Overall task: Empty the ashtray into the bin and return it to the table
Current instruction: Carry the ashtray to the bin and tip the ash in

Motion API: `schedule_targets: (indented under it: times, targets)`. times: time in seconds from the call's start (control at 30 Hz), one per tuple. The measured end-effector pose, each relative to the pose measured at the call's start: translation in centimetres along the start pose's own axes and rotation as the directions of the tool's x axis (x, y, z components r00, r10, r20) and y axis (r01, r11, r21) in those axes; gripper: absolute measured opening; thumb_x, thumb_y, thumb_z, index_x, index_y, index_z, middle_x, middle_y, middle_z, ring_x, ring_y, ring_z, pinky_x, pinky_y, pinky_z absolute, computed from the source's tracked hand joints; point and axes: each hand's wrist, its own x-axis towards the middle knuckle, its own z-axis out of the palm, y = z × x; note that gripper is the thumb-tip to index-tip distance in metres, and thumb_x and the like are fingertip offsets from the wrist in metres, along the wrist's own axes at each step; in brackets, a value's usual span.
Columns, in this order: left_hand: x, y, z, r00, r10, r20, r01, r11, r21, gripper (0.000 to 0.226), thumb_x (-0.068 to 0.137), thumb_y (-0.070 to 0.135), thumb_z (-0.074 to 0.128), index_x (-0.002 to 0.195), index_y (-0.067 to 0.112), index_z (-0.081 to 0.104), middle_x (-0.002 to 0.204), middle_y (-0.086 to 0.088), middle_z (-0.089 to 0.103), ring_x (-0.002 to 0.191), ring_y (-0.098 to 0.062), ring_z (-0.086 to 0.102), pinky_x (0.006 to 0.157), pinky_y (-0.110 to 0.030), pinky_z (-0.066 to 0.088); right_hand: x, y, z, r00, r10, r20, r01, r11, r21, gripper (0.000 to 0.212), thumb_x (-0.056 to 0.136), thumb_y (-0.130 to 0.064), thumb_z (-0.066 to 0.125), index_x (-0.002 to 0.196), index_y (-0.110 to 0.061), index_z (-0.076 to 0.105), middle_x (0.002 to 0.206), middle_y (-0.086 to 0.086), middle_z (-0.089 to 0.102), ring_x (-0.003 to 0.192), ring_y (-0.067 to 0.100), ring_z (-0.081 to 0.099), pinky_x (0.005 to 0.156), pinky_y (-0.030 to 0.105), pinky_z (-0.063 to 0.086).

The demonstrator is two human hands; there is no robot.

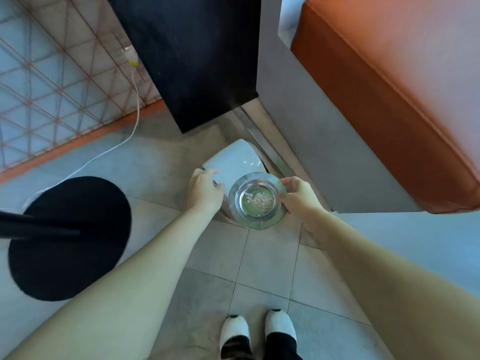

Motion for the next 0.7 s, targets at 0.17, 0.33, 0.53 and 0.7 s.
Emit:
schedule_targets:
  times: [0.17, 0.33, 0.53, 0.7]
  targets:
    - [2.4, -2.6, 3.2, 0.987, -0.009, -0.161, 0.018, 0.998, 0.055, 0.058, 0.082, 0.015, 0.060, 0.134, 0.019, 0.034, 0.131, -0.009, 0.032, 0.117, -0.028, 0.040, 0.075, -0.036, 0.038, 3.7, 2.9, 0.8, 1.000, 0.029, -0.007, -0.029, 0.999, -0.044, 0.037, 0.082, -0.008, 0.052, 0.119, -0.009, 0.056, 0.101, 0.008, 0.063, 0.082, 0.023, 0.058, 0.059, 0.028, 0.046]
    - [5.0, -4.2, 5.8, 0.969, 0.024, -0.245, 0.009, 0.991, 0.133, 0.081, 0.073, 0.019, 0.071, 0.140, 0.020, 0.024, 0.136, -0.011, 0.028, 0.120, -0.032, 0.030, 0.086, -0.043, 0.042, 7.2, 4.0, 1.7, 0.999, 0.034, -0.036, -0.036, 0.997, -0.072, 0.037, 0.081, -0.003, 0.048, 0.116, -0.008, 0.058, 0.094, 0.010, 0.062, 0.082, 0.025, 0.056, 0.057, 0.028, 0.043]
    - [7.4, -5.5, 7.0, 0.956, 0.040, -0.291, 0.013, 0.984, 0.175, 0.095, 0.064, 0.018, 0.076, 0.140, 0.025, 0.020, 0.145, -0.011, 0.022, 0.120, -0.035, 0.030, 0.093, -0.043, 0.039, 10.0, 4.2, 2.9, 0.997, 0.044, -0.064, -0.053, 0.989, -0.139, 0.033, 0.083, -0.002, 0.049, 0.113, -0.008, 0.061, 0.095, 0.011, 0.063, 0.083, 0.026, 0.058, 0.071, 0.036, 0.051]
    - [8.8, -6.1, 7.2, 0.944, 0.099, -0.315, -0.054, 0.988, 0.147, 0.100, 0.063, 0.015, 0.076, 0.143, 0.026, 0.016, 0.139, -0.012, 0.032, 0.120, -0.035, 0.035, 0.094, -0.045, 0.040, 11.4, 3.2, 4.7, 0.999, 0.019, -0.038, -0.027, 0.978, -0.205, 0.031, 0.083, 0.002, 0.048, 0.112, -0.004, 0.058, 0.094, 0.016, 0.064, 0.061, 0.021, 0.056, 0.043, 0.022, 0.049]
